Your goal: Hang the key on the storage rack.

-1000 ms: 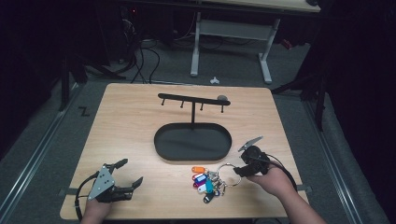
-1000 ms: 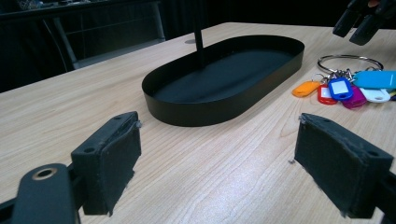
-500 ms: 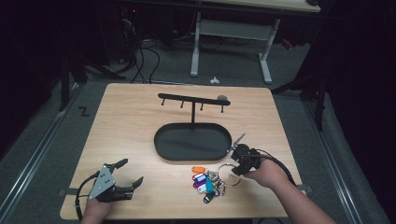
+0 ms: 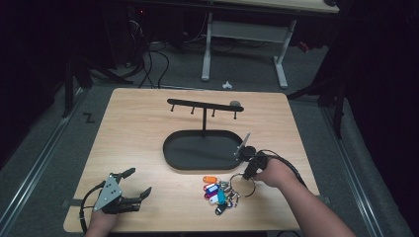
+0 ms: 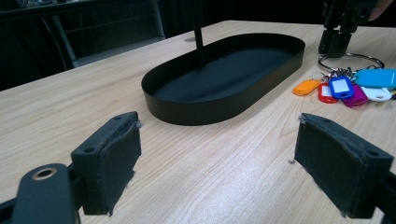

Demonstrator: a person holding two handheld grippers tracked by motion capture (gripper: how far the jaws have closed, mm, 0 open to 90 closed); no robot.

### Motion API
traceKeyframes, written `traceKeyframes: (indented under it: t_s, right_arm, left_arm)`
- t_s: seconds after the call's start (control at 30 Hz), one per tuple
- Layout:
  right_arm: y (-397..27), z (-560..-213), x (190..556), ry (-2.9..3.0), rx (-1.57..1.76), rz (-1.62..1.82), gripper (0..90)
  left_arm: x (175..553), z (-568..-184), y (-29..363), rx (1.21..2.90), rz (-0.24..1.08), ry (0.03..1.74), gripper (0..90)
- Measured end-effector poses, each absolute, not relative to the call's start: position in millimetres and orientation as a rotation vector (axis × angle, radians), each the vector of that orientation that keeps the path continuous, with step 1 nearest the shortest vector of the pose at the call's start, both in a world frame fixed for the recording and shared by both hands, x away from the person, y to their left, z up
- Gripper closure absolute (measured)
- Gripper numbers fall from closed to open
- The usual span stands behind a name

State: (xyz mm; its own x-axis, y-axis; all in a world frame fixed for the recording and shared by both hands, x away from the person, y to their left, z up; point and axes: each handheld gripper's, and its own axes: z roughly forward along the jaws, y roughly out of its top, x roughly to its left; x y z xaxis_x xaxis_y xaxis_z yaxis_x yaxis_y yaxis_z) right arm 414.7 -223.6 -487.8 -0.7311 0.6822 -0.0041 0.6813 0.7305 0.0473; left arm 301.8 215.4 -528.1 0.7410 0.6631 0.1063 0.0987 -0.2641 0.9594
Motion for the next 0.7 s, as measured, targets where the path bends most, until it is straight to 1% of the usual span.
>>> traceKeyframes:
  t_s: [0.23,0.7]
  right_arm:
    - [-218.9,-488.1,419.0,2.924,1.103,0.027,74.5]
    - [-215.3,-488.6,420.8,2.944,1.090,-0.032,74.5]
  left_arm:
    - [301.7,-528.0,215.4,1.786,0.607,0.595,15.0]
    - [301.2,-528.1,215.1,1.787,0.611,0.594,15.0]
